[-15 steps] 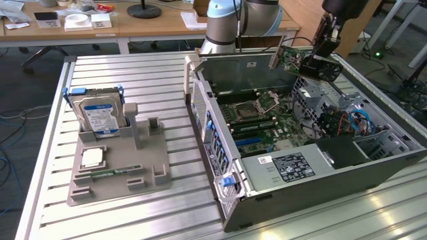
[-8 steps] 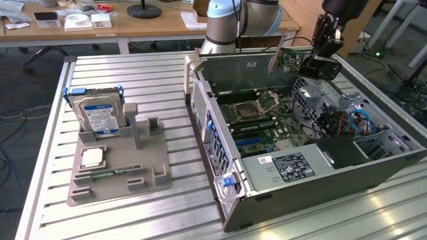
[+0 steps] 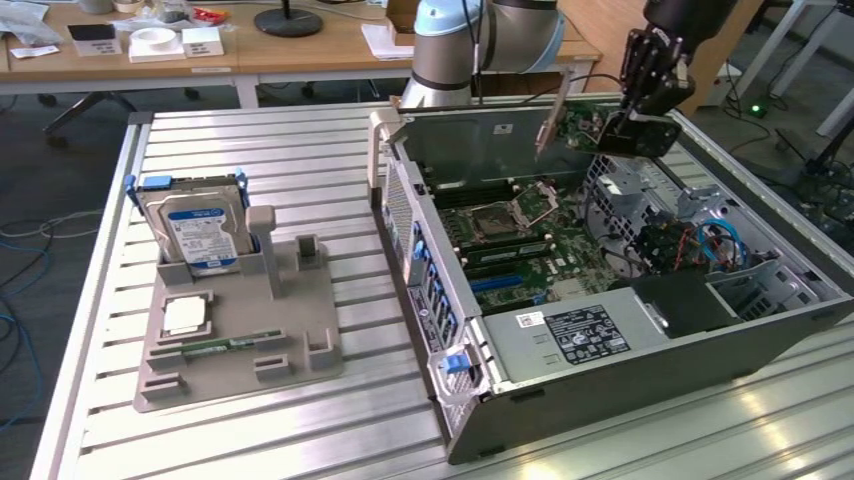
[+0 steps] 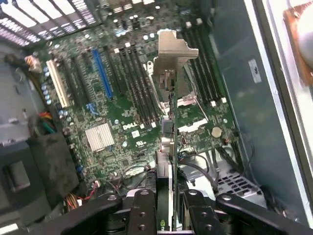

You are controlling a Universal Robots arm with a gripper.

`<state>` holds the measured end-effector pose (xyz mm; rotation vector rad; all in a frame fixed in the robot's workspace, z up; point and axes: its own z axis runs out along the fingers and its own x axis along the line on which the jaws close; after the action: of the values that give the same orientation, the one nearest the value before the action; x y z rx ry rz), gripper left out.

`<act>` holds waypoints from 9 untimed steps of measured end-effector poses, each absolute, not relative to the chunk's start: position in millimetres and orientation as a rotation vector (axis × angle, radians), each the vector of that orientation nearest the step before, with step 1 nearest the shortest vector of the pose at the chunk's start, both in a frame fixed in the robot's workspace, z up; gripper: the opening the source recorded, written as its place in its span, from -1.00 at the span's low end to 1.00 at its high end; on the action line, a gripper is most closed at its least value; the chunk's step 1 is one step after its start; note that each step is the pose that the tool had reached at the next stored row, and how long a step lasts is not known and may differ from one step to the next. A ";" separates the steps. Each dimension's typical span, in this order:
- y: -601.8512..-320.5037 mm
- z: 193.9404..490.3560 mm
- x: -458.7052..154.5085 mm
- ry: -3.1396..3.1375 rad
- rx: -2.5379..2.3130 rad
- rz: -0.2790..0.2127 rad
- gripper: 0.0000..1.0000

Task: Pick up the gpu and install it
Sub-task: 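Insert the gpu into the slot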

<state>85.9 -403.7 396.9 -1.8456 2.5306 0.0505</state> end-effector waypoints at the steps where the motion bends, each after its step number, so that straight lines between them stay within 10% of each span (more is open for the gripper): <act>1: -403.7 396.9 85.9 2.514 -1.869 0.051 -0.47; 9: -403.7 396.2 85.8 2.372 -2.049 0.052 -0.47</act>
<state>85.8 -403.7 396.2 -2.0492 2.3724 0.0516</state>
